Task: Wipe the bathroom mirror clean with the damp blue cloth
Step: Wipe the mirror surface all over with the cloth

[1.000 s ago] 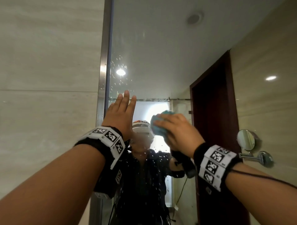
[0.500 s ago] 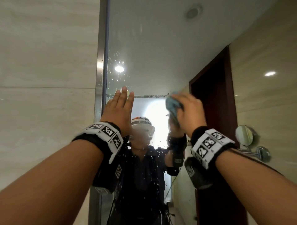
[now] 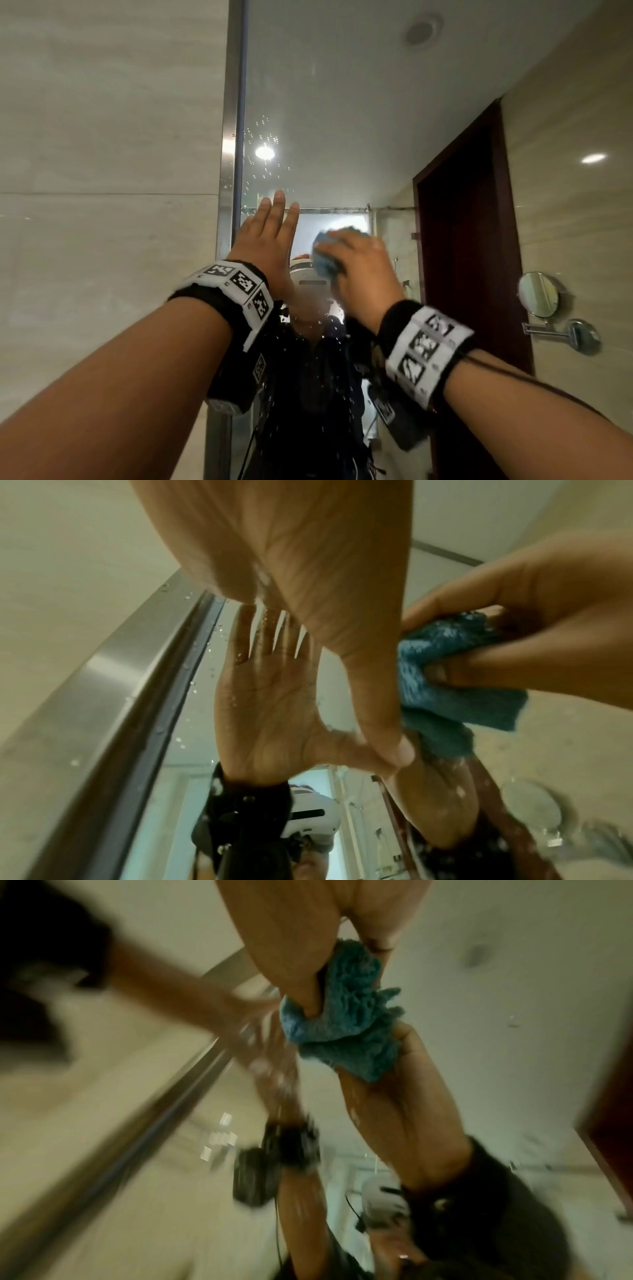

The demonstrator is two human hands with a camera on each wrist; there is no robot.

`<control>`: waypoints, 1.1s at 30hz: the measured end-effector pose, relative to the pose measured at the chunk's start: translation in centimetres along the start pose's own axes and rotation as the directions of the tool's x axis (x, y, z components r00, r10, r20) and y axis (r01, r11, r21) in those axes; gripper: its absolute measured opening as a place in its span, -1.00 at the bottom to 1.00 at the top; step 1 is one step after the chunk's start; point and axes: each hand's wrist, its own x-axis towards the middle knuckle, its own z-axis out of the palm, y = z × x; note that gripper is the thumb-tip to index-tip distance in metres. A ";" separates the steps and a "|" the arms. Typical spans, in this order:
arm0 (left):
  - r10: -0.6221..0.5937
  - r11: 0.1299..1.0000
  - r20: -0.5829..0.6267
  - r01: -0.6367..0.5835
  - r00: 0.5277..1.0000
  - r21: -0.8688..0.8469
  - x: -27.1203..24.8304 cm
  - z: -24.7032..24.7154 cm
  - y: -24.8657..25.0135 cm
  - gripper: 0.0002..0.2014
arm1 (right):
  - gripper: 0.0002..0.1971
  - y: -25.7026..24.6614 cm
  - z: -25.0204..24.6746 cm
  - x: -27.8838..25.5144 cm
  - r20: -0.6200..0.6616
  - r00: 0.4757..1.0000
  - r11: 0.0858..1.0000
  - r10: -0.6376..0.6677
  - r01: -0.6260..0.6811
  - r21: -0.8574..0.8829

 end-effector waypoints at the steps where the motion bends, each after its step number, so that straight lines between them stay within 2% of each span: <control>1: -0.003 1.000 -0.002 0.003 1.000 0.012 0.0 0.1 0.0 0.51 | -0.50 -1.1 0.1 -1.3 0.094 0.993 0.996 -0.070 0.074 -0.044; 3: -0.015 1.000 -0.002 0.015 1.000 0.018 0.0 0.2 0.1 0.52 | -0.48 -1.0 -0.5 -1.9 0.158 0.975 0.978 -0.159 0.178 -0.111; 4: -0.019 1.000 -0.006 0.019 1.000 0.019 0.0 0.2 0.1 0.53 | -0.48 -0.2 -0.8 -0.8 0.138 0.978 0.977 -0.156 0.173 -0.128; 6: -0.020 1.000 -0.013 0.020 1.000 0.007 -0.2 0.2 0.1 0.53 | -0.53 1.7 -1.7 2.5 -0.015 0.999 0.996 -0.035 0.034 -0.087; 8: -0.020 1.000 -0.012 0.020 1.000 -0.007 -0.3 0.1 0.2 0.53 | -0.57 2.6 -2.5 4.1 -0.180 0.978 0.994 0.109 -0.108 0.019; 9: -0.021 1.000 -0.010 0.021 1.000 -0.007 -0.4 0.2 0.2 0.52 | -0.57 2.3 -2.3 3.6 -0.171 0.978 0.993 0.121 -0.122 0.007; 10: -0.020 1.000 -0.009 0.020 1.000 -0.005 -0.4 0.1 0.2 0.52 | -0.56 1.6 -1.7 2.4 -0.110 0.991 0.997 0.076 -0.079 -0.020; 11: -0.018 1.000 -0.011 0.018 1.000 -0.003 -0.3 0.1 0.1 0.51 | -0.55 0.7 -0.9 0.8 -0.012 1.000 0.998 -0.009 0.008 -0.055; 13: -0.013 1.000 -0.015 0.013 1.000 0.000 -0.3 0.1 0.0 0.51 | -0.53 -0.3 0.2 -1.8 0.168 0.974 0.980 -0.152 0.170 -0.101; 14: -0.011 1.000 -0.013 0.011 1.000 0.001 -0.3 0.1 0.0 0.51 | -0.52 0.1 0.0 -1.7 0.180 0.966 0.970 -0.185 0.209 -0.122; 15: -0.010 1.000 -0.009 0.010 1.000 0.001 -0.2 0.1 -0.1 0.51 | -0.54 1.0 -0.6 -0.6 0.128 0.977 0.973 -0.170 0.187 -0.135; 17: -0.012 1.000 0.000 0.012 1.000 0.003 -0.3 0.1 -0.1 0.51 | -0.59 3.2 -2.2 2.4 -0.067 0.998 0.997 -0.013 0.008 -0.077; 19: -0.013 1.000 0.009 0.013 1.000 0.005 -0.3 0.0 0.0 0.51 | -0.59 4.2 -3.4 3.3 -0.202 0.971 0.991 0.131 -0.130 0.016; 20: -0.011 1.000 0.014 0.011 1.000 0.002 -0.4 -0.1 0.1 0.50 | -0.58 3.8 -3.3 2.6 -0.183 0.971 0.988 0.154 -0.152 0.025; 21: -0.009 1.000 0.016 0.009 1.000 -0.002 -0.4 -0.2 0.1 0.50 | -0.56 3.1 -2.8 1.3 -0.111 0.985 0.991 0.133 -0.132 0.019; 22: -0.007 1.000 0.015 0.007 1.000 -0.003 -0.4 -0.2 0.1 0.51 | -0.55 2.1 -2.0 -0.4 -0.009 0.998 0.998 0.065 -0.065 -0.012; 24: -0.011 1.000 0.015 0.011 1.000 0.006 -0.5 -0.2 0.1 0.51 | -0.51 0.3 -0.7 -3.6 0.169 0.978 0.986 -0.123 0.140 -0.094; 26: -0.020 1.000 0.019 0.020 1.000 0.013 -0.4 -0.3 0.1 0.50 | -0.52 0.8 -1.0 -3.8 0.211 0.961 0.970 -0.180 0.209 -0.121; 28: -0.025 1.000 0.020 0.025 0.999 0.008 -0.4 -0.4 0.1 0.50 | -0.56 2.7 -2.1 -1.6 0.085 0.994 0.992 -0.069 0.078 -0.096; 29: -0.022 1.000 0.023 0.022 0.999 0.006 -0.5 -0.5 0.2 0.49 | -0.58 3.8 -2.7 -0.3 -0.043 0.999 0.998 0.026 -0.028 -0.053; 31: -0.022 1.000 0.029 0.022 0.999 0.005 -0.7 -0.6 0.3 0.50 | -0.59 5.1 -3.5 0.9 -0.251 0.946 0.979 0.204 -0.191 0.074; 32: -0.025 1.000 0.033 0.025 0.999 0.000 -0.7 -0.7 0.4 0.50 | -0.57 4.8 -3.4 0.7 -0.264 0.935 0.971 0.236 -0.216 0.103; 33: -0.025 1.000 0.038 0.025 0.999 -0.004 -0.7 -0.8 0.4 0.50 | -0.55 4.2 -2.9 -0.2 -0.208 0.957 0.977 0.203 -0.186 0.100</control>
